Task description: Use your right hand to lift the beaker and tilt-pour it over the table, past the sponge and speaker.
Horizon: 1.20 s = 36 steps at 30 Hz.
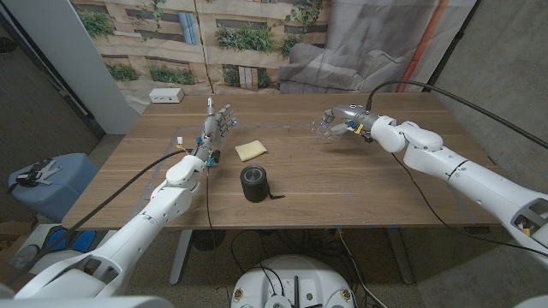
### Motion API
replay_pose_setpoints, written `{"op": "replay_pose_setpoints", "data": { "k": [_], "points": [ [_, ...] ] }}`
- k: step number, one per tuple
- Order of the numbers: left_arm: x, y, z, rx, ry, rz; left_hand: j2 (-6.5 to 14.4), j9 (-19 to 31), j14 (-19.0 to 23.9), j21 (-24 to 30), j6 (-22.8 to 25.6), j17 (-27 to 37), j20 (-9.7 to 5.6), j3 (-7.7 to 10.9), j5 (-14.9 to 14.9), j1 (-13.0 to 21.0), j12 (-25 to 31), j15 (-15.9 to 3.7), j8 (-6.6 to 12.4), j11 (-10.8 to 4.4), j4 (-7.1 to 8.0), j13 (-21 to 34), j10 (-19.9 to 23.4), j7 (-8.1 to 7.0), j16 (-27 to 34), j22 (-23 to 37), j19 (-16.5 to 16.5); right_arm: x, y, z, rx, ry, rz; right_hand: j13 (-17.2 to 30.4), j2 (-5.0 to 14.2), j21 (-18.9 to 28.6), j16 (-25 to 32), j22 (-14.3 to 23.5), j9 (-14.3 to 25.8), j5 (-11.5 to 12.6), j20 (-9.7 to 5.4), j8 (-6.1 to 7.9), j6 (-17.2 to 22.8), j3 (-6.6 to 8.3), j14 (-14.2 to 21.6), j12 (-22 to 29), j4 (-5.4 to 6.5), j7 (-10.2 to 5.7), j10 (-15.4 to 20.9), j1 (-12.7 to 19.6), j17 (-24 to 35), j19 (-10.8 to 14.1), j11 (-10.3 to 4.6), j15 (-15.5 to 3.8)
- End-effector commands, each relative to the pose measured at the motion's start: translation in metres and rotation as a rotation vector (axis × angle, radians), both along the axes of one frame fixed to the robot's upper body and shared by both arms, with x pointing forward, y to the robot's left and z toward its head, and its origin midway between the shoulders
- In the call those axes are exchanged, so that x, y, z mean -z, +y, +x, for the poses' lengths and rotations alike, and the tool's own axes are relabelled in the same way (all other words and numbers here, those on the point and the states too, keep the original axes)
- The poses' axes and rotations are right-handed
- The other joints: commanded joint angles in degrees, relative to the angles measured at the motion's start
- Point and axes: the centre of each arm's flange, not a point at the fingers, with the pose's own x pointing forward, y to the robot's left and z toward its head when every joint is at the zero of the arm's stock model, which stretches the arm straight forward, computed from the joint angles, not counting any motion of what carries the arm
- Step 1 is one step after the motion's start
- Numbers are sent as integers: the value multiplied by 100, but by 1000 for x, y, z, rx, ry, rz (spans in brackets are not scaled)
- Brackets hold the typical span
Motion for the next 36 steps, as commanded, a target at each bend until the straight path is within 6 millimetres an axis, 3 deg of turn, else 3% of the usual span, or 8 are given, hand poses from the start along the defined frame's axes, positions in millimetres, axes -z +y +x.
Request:
{"op": "replay_pose_setpoints", "data": {
  "k": [1, 22, 36],
  "points": [
    [0, 0, 0, -1, 0, -1, 135, 20, 30, 23, 9, 32, -61, -35, 32, 14, 33, 2, 18, -2, 3, 16, 52, -31, 27, 19, 34, 17, -2, 3, -67, 48, 212, 16, 593, 40, 35, 9, -6, 0, -6, 22, 682, -1, 69, 19, 27, -674, 246, 469, 24, 80, -225, -854],
    [0, 0, 0, -1, 0, -1, 136, 20, 33, 22, 17, 32, -61, -38, 32, 13, 33, 4, 21, 4, 4, 16, 52, -33, 28, 19, 31, 54, -9, 11, -124, 105, 592, 49, 653, 35, 70, 10, -33, -21, 16, -3, 633, -25, 79, 11, 36, -676, 235, 476, 58, 83, -221, -850],
    [0, 0, 0, 0, 0, 0, 137, 20, 29, 21, 17, 32, -58, -40, 33, 14, 33, 4, 21, -1, 3, 16, 54, -27, 26, 19, 29, 69, -8, 15, -156, 132, 715, 62, 662, 29, 73, 11, -53, -33, 8, -17, 609, -36, 39, -26, -4, -677, 177, 542, 74, 78, -222, -868]
  ]
}}
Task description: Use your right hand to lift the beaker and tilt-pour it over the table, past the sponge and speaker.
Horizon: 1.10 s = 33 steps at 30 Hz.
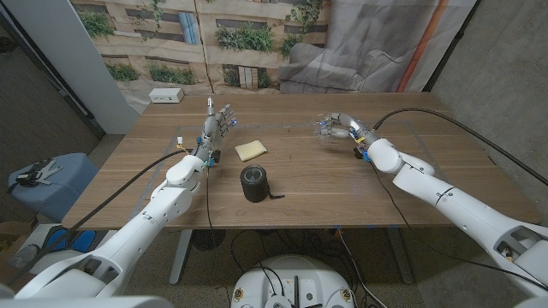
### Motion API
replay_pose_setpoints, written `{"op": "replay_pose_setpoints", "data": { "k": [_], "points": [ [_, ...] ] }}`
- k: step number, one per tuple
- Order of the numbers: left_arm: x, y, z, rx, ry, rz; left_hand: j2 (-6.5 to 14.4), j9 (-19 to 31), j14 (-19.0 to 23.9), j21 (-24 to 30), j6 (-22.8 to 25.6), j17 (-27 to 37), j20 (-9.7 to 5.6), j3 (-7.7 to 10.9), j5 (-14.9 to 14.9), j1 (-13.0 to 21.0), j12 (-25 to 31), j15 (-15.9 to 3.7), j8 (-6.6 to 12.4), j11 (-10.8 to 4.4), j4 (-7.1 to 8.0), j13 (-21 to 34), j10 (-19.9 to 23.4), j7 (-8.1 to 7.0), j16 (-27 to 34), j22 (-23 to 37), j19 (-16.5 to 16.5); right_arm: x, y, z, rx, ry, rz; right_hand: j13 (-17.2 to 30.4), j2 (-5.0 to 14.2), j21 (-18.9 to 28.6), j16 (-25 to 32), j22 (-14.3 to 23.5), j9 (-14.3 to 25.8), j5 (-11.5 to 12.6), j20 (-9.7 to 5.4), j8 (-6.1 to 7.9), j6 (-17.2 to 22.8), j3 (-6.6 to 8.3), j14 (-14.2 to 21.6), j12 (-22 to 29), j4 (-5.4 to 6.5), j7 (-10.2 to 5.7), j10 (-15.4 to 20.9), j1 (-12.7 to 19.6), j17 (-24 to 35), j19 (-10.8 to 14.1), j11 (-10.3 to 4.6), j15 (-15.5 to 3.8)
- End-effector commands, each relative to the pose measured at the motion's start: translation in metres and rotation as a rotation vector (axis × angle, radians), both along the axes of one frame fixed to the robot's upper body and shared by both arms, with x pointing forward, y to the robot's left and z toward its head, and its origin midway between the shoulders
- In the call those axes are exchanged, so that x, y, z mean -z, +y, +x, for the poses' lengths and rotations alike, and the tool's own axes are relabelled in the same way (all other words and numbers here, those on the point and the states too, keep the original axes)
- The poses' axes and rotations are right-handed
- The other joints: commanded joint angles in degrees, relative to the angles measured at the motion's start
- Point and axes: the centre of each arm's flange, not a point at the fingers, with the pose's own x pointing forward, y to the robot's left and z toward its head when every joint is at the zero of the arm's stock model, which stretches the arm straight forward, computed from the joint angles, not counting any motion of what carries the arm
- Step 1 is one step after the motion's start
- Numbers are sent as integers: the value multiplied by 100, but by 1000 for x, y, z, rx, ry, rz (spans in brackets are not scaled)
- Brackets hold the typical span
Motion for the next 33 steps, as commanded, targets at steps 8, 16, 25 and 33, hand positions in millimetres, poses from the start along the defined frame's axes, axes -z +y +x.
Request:
{"op": "replay_pose_setpoints", "data": {
  "k": [8, 16, 25, 33],
  "points": [
    [0, 0, 0, 1, 0, 1, 136, 20, 34, 21, 16, 32, -58, -42, 33, 14, 33, 7, 20, 7, 2, 16, 53, -28, 29, 18, 31, 26, 6, 4, -28, 13, 202, 13, 640, 25, 24, 11, -24, -14, -4, -20, 575, -27, -36, -52, -72, -657, 111, 621, 30, 31, -223, -890],
    [0, 0, 0, -1, 0, -1, 136, 20, 33, 22, 20, 32, -60, -44, 33, 14, 35, 5, 22, -1, 2, 16, 58, -28, 28, 18, 31, 38, 11, 6, -43, 2, 273, -14, 677, 7, 19, 12, -43, -14, -58, -37, 548, -19, -125, -134, -91, -658, 33, 736, 47, -21, -229, -896],
    [0, 0, 0, -1, 0, -1, 136, 20, 31, 22, 6, 32, -58, -45, 33, 14, 35, -5, 16, 7, 2, 16, 58, -35, 27, 18, 32, 47, 19, 8, -50, -25, 292, -12, 694, -6, 21, 12, -51, -11, -95, -40, 547, -24, -164, -152, -92, -658, 34, 781, 56, -66, -230, -894],
    [0, 0, 0, -1, 0, -1, 137, 20, 32, 22, 9, 32, -58, -46, 34, 15, 35, 0, 18, 3, 2, 16, 58, -29, 27, 18, 34, 56, 26, 14, -55, -31, 310, 9, 785, -9, 33, 12, -65, 1, -187, -43, 548, 14, -222, -181, -118, -660, 32, 971, 78, -115, -236, -928]
  ]
}}
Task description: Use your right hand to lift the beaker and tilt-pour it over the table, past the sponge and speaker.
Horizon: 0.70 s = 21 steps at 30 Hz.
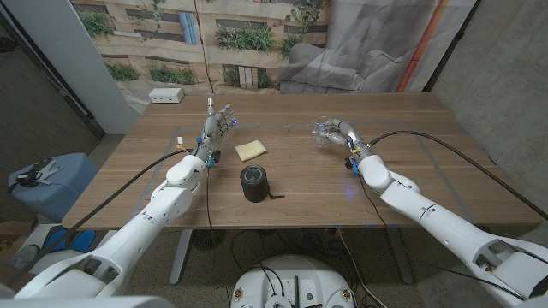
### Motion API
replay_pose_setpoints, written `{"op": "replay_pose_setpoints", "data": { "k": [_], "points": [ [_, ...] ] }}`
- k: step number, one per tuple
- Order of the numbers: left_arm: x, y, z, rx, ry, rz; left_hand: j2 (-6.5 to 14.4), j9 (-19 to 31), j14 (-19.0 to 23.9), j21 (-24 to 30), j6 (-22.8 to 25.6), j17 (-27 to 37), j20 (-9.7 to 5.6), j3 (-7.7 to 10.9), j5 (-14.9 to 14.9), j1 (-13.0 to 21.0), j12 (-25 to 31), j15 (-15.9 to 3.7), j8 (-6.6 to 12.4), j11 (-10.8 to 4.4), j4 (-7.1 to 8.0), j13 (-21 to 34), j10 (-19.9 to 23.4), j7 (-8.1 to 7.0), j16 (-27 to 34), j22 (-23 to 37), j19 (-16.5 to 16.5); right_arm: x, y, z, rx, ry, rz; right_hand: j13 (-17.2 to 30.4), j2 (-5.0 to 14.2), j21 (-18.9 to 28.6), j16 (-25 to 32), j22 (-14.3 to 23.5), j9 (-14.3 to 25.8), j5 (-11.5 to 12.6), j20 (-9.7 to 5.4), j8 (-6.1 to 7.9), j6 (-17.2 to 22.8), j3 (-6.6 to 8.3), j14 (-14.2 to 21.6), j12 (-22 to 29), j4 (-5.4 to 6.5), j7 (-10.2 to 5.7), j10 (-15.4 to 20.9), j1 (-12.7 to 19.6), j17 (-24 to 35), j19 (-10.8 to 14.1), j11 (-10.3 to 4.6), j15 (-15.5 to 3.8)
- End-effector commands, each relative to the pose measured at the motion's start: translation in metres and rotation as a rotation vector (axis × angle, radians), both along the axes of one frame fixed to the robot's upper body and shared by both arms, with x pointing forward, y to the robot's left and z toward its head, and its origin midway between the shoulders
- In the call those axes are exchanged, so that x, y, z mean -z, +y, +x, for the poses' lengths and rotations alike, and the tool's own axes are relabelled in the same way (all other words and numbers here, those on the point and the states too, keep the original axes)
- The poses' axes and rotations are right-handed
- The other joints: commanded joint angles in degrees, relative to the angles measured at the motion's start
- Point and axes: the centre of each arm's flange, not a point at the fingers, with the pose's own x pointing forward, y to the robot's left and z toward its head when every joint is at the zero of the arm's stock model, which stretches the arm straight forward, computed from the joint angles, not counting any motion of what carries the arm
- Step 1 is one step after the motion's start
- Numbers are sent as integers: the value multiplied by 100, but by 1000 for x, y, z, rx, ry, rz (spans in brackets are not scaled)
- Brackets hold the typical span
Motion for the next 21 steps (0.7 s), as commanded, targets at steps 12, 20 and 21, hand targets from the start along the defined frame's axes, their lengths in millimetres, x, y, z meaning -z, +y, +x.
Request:
{"op": "replay_pose_setpoints", "data": {
  "k": [12, 20, 21],
  "points": [
    [0, 0, 0, 0, 0, 1, 138, 20, 33, 21, 16, 32, -59, -48, 33, 14, 33, 8, 21, 4, 2, 16, 54, -32, 27, 19, 30, 20, 18, 13, -16, -9, 49, 38, 843, -19, 23, 10, -6, 3, -166, -58, 506, 54, -161, -107, -75, -610, 4, 1217, 50, -104, -117, -924],
    [0, 0, 0, 0, 0, 1, 139, 20, 31, 21, 11, 32, -56, -49, 33, 13, 33, 8, 18, 4, 3, 16, 54, -35, 27, 19, 30, 24, 22, 17, -17, 3, 69, 49, 940, -12, 34, 9, -10, -9, -252, -84, 448, 88, -224, -160, -81, -612, -49, 1444, 80, -145, -122, -933],
    [0, 0, 0, -1, 0, -1, 139, 20, 34, 21, 11, 32, -56, -49, 33, 13, 34, 5, 19, 6, 3, 16, 55, -34, 28, 19, 30, 25, 23, 17, -16, 1, 76, 44, 953, -10, 36, 9, -10, -10, -252, -86, 442, 94, -229, -170, -83, -612, -59, 1473, 84, -147, -123, -939]
  ]
}}
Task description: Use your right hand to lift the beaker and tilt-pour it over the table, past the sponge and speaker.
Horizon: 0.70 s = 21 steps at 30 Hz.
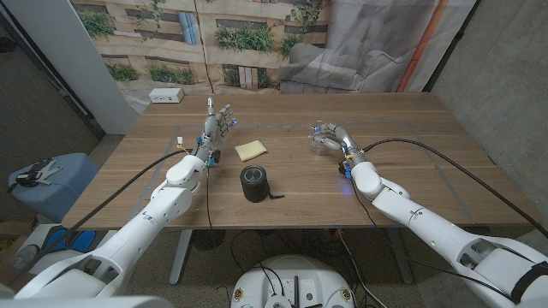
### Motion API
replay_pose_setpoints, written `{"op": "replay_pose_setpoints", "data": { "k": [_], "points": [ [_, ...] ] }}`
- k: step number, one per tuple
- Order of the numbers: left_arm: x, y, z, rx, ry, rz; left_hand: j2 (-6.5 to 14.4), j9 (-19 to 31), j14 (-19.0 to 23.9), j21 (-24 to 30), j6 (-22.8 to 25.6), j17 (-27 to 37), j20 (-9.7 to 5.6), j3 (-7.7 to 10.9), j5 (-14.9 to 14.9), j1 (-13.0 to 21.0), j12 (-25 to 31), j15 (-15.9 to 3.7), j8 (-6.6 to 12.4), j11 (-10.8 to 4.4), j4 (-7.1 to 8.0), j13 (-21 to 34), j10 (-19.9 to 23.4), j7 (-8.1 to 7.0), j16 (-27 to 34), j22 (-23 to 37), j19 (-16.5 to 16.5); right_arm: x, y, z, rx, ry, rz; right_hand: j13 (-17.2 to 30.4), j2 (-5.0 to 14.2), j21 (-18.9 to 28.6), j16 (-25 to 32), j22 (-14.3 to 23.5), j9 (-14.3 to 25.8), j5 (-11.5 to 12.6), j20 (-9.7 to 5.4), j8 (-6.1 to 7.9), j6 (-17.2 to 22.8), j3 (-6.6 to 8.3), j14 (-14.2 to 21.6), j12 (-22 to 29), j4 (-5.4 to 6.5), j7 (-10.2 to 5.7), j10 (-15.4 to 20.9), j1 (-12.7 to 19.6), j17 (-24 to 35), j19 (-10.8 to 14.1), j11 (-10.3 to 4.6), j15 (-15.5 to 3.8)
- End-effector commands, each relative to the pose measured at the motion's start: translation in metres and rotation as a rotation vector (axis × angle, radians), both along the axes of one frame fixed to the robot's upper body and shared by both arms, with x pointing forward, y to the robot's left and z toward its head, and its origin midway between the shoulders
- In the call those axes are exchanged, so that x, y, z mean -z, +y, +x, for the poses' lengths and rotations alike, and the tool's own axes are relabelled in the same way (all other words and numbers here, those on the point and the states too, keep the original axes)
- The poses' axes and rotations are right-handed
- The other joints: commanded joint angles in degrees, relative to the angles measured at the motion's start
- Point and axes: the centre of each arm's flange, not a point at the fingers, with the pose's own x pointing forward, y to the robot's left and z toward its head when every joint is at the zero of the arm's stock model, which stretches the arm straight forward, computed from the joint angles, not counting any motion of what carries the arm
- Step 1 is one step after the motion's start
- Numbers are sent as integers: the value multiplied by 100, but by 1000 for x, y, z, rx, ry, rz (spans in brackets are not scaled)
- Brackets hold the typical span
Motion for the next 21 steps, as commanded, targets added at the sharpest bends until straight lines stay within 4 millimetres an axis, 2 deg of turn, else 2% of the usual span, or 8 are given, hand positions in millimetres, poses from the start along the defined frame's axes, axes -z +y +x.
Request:
{"op": "replay_pose_setpoints", "data": {
  "k": [1, 21],
  "points": [
    [0, 0, 0, 0, 0, -1, 139, 20, 32, 22, 12, 32, -60, -50, 33, 13, 35, 6, 19, 2, 3, 16, 58, -30, 27, 19, 32, 8, 8, 6, -3, 6, 42, 27, 1053, -9, 37, 9, -4, -11, -103, -7, 492, 39, -27, -15, -29, -521, 12, 1172, 33, -34, -51, -937],
    [0, 0, 0, 0, 0, -1, 140, 20, 30, 22, 18, 32, -60, -52, 33, 14, 32, 2, 21, 6, 3, 16, 52, -33, 27, 19, 31, 20, 19, 11, 13, 12, 46, 15, 1075, 8, 66, 8, -2, -47, -145, -15, 474, -14, -60, -78, 11, -519, -35, 1258, 69, -27, -51, -898]
  ]
}}
